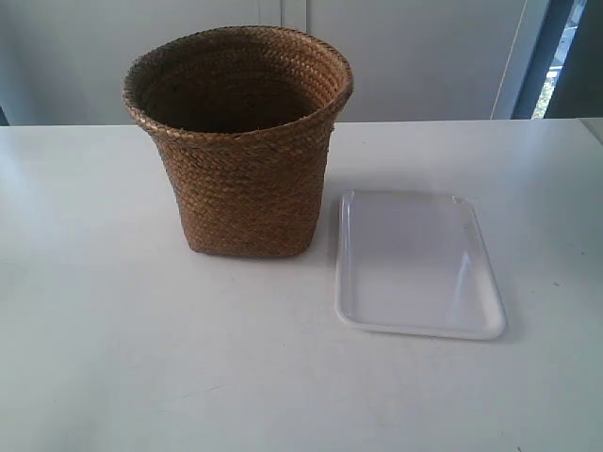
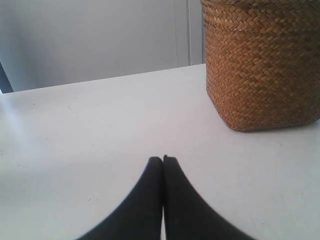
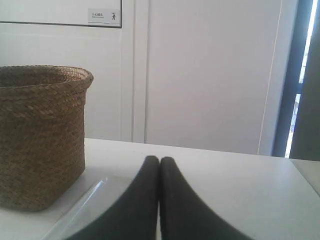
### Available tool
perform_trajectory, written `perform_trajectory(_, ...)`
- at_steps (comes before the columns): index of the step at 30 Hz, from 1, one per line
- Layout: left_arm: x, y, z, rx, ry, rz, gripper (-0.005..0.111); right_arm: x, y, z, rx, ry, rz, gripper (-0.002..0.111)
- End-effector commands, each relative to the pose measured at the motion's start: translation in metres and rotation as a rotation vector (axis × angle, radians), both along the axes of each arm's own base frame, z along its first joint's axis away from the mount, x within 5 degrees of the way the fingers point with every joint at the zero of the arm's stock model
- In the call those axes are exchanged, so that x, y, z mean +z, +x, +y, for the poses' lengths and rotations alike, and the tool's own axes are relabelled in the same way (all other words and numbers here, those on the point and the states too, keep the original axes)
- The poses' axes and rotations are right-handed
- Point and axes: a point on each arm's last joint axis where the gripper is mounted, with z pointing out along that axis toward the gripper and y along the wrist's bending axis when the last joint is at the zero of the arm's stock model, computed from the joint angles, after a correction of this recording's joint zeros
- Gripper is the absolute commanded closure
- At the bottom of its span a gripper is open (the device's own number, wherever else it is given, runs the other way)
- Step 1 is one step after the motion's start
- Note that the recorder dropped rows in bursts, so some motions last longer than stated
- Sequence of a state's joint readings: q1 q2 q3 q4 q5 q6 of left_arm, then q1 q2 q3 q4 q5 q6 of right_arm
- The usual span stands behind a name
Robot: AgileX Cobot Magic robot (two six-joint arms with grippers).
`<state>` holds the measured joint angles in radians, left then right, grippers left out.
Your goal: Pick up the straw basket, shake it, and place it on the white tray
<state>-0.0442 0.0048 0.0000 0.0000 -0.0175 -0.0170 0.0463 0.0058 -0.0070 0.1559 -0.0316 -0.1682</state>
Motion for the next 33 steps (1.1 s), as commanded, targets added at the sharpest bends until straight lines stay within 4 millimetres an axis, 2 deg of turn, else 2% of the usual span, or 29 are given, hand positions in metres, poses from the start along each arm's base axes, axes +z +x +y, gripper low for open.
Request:
perform_trajectory(1, 0.001, 0.000, 0.000, 0.004, -0.004, -0.015, 0.107, -0.002, 0.000, 0.000, 0.000, -0.013, -0.005, 0.108)
perform_trajectory(24, 0.001, 0.000, 0.000, 0.004, -0.004, -0.017, 0.107, -0.001, 0.000, 0.000, -0.001, -0.013, -0.009, 0.108)
perform_trajectory(26, 0.003, 0.000, 0.000, 0.007, -0.027, -0.029, 0.107, -0.001, 0.000, 0.000, 0.014, 0.114, -0.004, 0.108)
perform_trajectory(27, 0.004, 0.000, 0.000, 0.011, -0.141, -0.037, 0.107, 0.000, 0.000, 0.000, 0.027, 0.235, -0.008, 0.108)
perform_trajectory(30, 0.014, 0.000, 0.001, 0.036, -0.824, -0.108, 0.107, 0.005, -0.001, -0.003, 0.092, 0.773, -0.049, 0.108)
perform_trajectory(31, 0.018, 0.000, 0.002, 0.037, -0.923, -0.141, 0.107, 0.007, -0.002, -0.004, 0.114, 0.898, -0.072, 0.108)
perform_trajectory(33, 0.022, 0.000, 0.004, 0.033, -0.943, -0.191, 0.107, 0.009, -0.002, -0.005, 0.142, 1.027, -0.097, 0.108)
